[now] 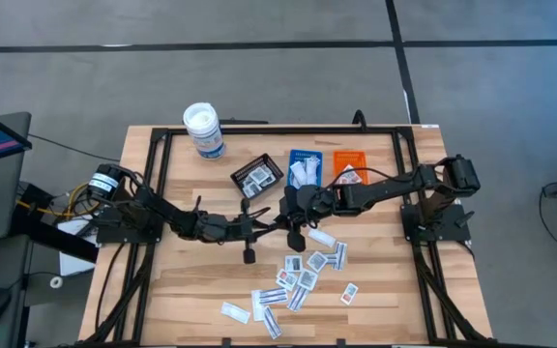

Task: Pick & Place First Aid Supplies
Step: Put the orange ointment pack into the orange bin, then put the blue bandage into the blue bin

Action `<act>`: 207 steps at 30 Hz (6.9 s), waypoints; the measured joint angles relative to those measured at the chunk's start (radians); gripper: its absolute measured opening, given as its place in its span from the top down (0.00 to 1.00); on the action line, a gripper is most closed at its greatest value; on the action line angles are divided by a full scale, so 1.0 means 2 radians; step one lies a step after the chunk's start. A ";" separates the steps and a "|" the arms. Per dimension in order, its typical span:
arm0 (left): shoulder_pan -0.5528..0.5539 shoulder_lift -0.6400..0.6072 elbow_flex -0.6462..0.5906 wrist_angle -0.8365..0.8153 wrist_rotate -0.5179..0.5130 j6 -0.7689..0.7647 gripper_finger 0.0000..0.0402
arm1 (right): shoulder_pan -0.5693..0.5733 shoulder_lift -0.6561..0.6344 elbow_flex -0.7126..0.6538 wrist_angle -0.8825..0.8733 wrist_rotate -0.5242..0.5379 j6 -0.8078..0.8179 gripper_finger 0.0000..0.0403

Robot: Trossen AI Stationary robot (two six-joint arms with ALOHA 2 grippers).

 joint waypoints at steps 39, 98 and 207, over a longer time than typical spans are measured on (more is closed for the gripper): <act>0.007 0.000 0.000 0.023 0.001 0.000 0.99 | 0.009 0.000 0.000 0.006 0.016 -0.009 0.85; 0.007 -0.001 0.001 0.022 -0.001 0.000 0.98 | 0.002 -0.062 0.000 -0.071 0.032 -0.024 0.97; 0.007 0.000 0.000 0.009 0.000 -0.023 0.98 | 0.095 -0.005 -0.129 -0.114 0.195 0.113 0.61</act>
